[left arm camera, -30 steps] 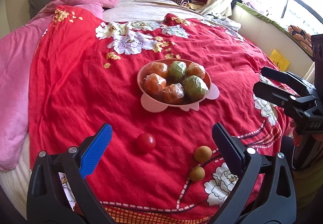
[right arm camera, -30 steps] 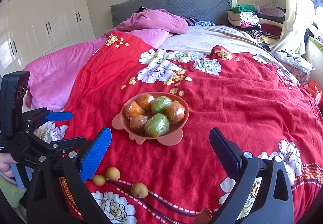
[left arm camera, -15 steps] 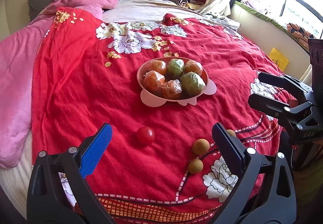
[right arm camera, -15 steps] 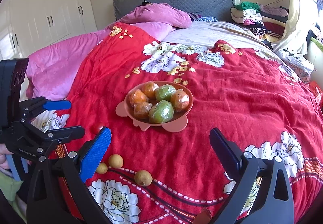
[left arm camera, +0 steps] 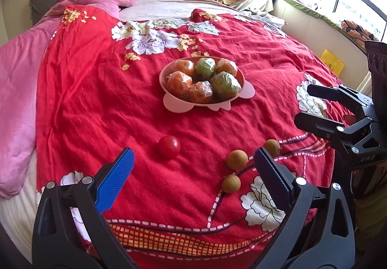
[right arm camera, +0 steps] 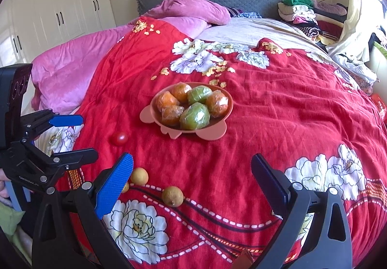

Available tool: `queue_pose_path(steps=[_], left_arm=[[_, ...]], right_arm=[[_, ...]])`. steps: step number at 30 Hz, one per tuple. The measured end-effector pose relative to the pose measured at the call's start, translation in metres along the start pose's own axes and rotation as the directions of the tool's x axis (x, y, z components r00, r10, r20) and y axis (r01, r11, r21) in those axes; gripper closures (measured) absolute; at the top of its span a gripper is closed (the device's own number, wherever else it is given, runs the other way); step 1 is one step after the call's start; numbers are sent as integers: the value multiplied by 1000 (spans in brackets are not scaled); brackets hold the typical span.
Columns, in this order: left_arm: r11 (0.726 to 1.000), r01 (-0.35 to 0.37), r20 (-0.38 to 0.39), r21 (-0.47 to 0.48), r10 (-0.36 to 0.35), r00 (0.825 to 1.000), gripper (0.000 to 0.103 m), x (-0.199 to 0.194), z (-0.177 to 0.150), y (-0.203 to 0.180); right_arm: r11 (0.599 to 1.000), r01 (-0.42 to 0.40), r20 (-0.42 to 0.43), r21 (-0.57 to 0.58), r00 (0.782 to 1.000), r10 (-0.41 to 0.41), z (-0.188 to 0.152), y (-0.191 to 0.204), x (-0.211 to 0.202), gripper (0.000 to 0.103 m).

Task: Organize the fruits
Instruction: 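Move both open tools toward the small brown round fruits on the bedspread, then grasp a brown round fruit with the left tool while the right tool grasps another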

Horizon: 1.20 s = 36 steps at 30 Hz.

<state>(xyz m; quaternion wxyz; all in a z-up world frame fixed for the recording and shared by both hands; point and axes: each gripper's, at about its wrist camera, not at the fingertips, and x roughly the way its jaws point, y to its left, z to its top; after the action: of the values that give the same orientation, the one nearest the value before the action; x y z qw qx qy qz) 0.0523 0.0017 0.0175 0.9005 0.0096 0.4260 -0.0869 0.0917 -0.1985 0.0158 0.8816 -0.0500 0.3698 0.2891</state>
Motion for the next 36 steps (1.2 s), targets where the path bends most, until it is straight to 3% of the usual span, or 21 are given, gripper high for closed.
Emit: queue_pose_path(steps=[24, 36], left_arm=[[1000, 7, -44, 15, -7, 999, 10, 3, -19, -5], [999, 43, -110, 23, -40, 993, 10, 20, -38, -14]], right_arm=[[1000, -3, -81, -30, 997, 1, -21, 6, 12, 5], [999, -5, -139, -33, 990, 0, -31, 7, 30, 5]])
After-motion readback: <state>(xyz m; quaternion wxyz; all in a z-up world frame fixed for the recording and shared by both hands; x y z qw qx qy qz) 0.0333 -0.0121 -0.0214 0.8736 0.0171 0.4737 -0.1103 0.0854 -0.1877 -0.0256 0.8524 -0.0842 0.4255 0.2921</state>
